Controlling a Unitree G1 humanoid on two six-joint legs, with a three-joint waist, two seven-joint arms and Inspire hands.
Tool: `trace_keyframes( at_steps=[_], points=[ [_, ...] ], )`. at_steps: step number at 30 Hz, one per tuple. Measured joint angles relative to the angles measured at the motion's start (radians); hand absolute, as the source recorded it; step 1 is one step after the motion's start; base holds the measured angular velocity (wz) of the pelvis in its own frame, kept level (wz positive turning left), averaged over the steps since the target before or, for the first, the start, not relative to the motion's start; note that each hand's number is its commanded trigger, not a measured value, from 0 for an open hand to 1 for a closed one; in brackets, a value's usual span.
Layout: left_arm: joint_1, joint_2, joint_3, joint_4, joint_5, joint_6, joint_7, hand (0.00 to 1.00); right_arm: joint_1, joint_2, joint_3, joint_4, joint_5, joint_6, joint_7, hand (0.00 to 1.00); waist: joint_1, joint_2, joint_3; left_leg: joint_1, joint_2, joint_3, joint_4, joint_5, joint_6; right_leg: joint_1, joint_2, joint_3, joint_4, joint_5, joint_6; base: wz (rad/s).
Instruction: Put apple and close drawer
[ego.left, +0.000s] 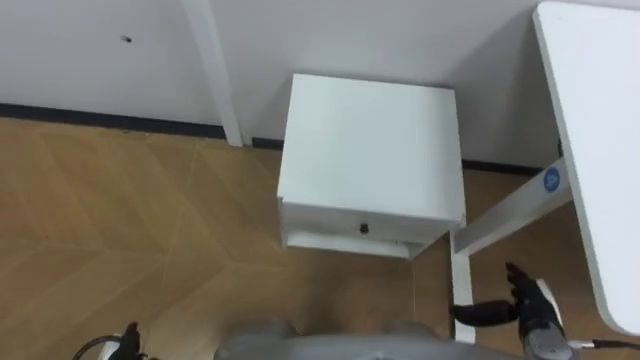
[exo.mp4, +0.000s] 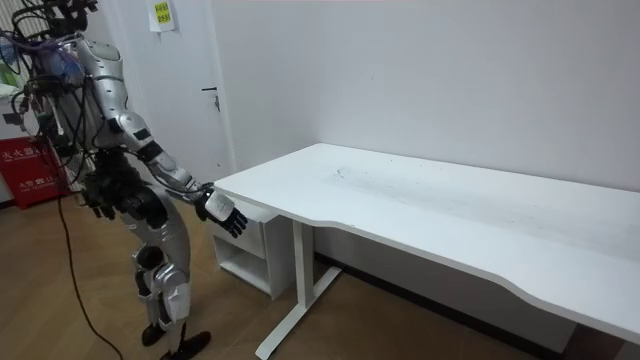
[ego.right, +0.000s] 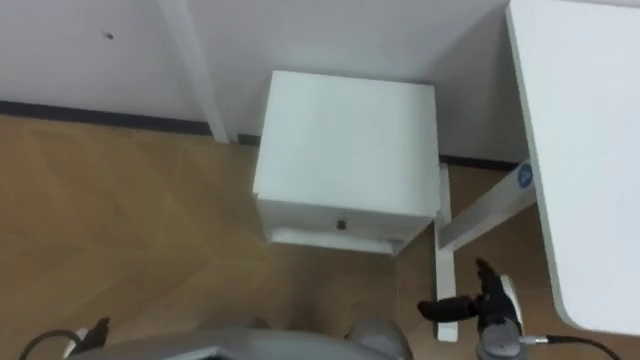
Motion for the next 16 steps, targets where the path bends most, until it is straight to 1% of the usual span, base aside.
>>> trace_keyframes(
  at_steps=[1, 2, 3, 4, 5, 6, 8, 10, 11, 12, 13, 14, 16],
  points=[
    [-0.001, -0.001, 0.0, 0.0, 0.0, 0.0, 0.001, 0.0, -0.003, 0.001, 0.0, 0.004, -0.005, 0.0, 0.006, 0.0, 0.0, -0.003, -0.0017, 0.002, 0.002, 0.0, 0.0, 0.0, 0.0, 0.012, 0.003, -0.003, -0.021, 0.003, -0.001, 0.0],
    [-0.003, -0.006, 0.008, 0.0, 0.0, 0.0, 0.008, 0.0, -0.007, 0.003, -0.001, 0.018, -0.017, -0.005, 0.017, 0.0, -0.003, -0.007, -0.0018, 0.008, 0.007, -0.001, -0.002, 0.002, 0.004, 0.033, 0.008, -0.012, -0.048, 0.006, 0.002, -0.03],
    [-0.003, -0.009, 0.019, 0.0, 0.0, 0.0, 0.012, 0.0, -0.016, 0.008, -0.007, 0.022, -0.03, -0.007, 0.02, 0.0, -0.006, -0.006, -0.0006, 0.016, 0.014, -0.003, -0.005, 0.003, 0.006, 0.046, 0.018, -0.016, -0.063, 0.01, -0.005, 0.0],
    [-0.006, -0.009, 0.02, -0.002, 0.001, -0.002, 0.014, 0.0, -0.014, 0.012, -0.008, 0.022, -0.035, -0.008, 0.019, 0.0, -0.007, -0.004, 0.0001, 0.018, 0.019, -0.002, -0.005, 0.003, 0.007, 0.048, 0.021, -0.02, -0.064, 0.012, -0.008, -0.04],
    [-0.012, -0.009, 0.02, -0.005, 0.001, -0.006, 0.022, 0.0, -0.013, 0.024, -0.008, 0.022, -0.045, -0.009, 0.019, 0.0, -0.009, 0.0, 0.0007, 0.021, 0.028, -0.003, -0.007, 0.005, 0.018, 0.048, 0.033, -0.024, -0.064, 0.015, -0.013, -0.1],
    [-0.024, -0.012, 0.018, -0.005, 0.001, -0.01, 0.028, 0.0, -0.013, 0.03, -0.008, 0.023, -0.049, -0.015, 0.022, 0.0, -0.015, 0.006, 0.0033, 0.023, 0.037, -0.003, -0.009, 0.005, 0.037, 0.049, 0.042, -0.023, -0.066, 0.018, -0.018, -0.11],
    [-0.028, -0.021, 0.017, -0.004, 0.001, -0.013, 0.034, 0.0, -0.011, 0.027, -0.01, 0.031, -0.048, -0.015, 0.03, 0.0, -0.021, 0.014, 0.0034, 0.032, 0.039, -0.003, -0.019, 0.008, 0.032, 0.058, 0.05, -0.023, -0.076, 0.02, -0.023, -0.04],
    [-0.031, -0.026, 0.017, -0.004, 0.0, -0.022, 0.034, 0.0, -0.002, 0.021, -0.011, 0.034, -0.047, -0.014, 0.036, 0.0, -0.032, 0.03, 0.0037, 0.049, 0.04, -0.003, -0.036, 0.012, 0.026, 0.066, 0.054, -0.023, -0.077, 0.019, -0.025, -0.04],
    [-0.03, -0.026, 0.017, -0.004, 0.0, -0.024, 0.035, 0.0, 0.002, 0.021, -0.011, 0.035, -0.047, -0.015, 0.041, 0.0, -0.034, 0.033, 0.0028, 0.054, 0.04, -0.003, -0.041, 0.013, 0.025, 0.067, 0.055, -0.023, -0.076, 0.019, -0.025, -0.05],
    [-0.029, -0.026, 0.017, -0.003, 0.0, -0.025, 0.036, 0.0, 0.004, 0.021, -0.01, 0.047, -0.041, -0.015, 0.053, 0.0, -0.037, 0.032, -0.0004, 0.063, 0.04, -0.002, -0.052, 0.018, 0.022, 0.069, 0.054, -0.023, -0.076, 0.019, -0.026, -0.04],
    [-0.029, -0.027, 0.017, -0.003, 0.0, -0.031, 0.036, 0.0, 0.005, 0.022, -0.009, 0.067, -0.034, -0.015, 0.064, 0.0, -0.036, 0.036, 0.001, 0.071, 0.039, 0.0, -0.067, 0.024, 0.021, 0.071, 0.054, -0.022, -0.075, 0.019, -0.026, 0.0],
    [-0.028, -0.027, 0.017, -0.002, 0.001, -0.034, 0.036, 0.0, 0.007, 0.022, -0.009, 0.073, -0.034, -0.015, 0.069, 0.0, -0.036, 0.039, 0.0002, 0.074, 0.039, 0.0, -0.072, 0.026, 0.021, 0.071, 0.054, -0.023, -0.075, 0.019, -0.026, 0.0],
    [-0.025, -0.027, 0.018, -0.001, 0.001, -0.039, 0.036, 0.0, 0.018, 0.022, -0.009, 0.08, -0.034, -0.014, 0.079, 0.0, -0.037, 0.04, 0.0048, 0.084, 0.039, 0.001, -0.082, 0.028, 0.019, 0.082, 0.054, -0.023, -0.076, 0.019, -0.026, 0.0]
  ],
)
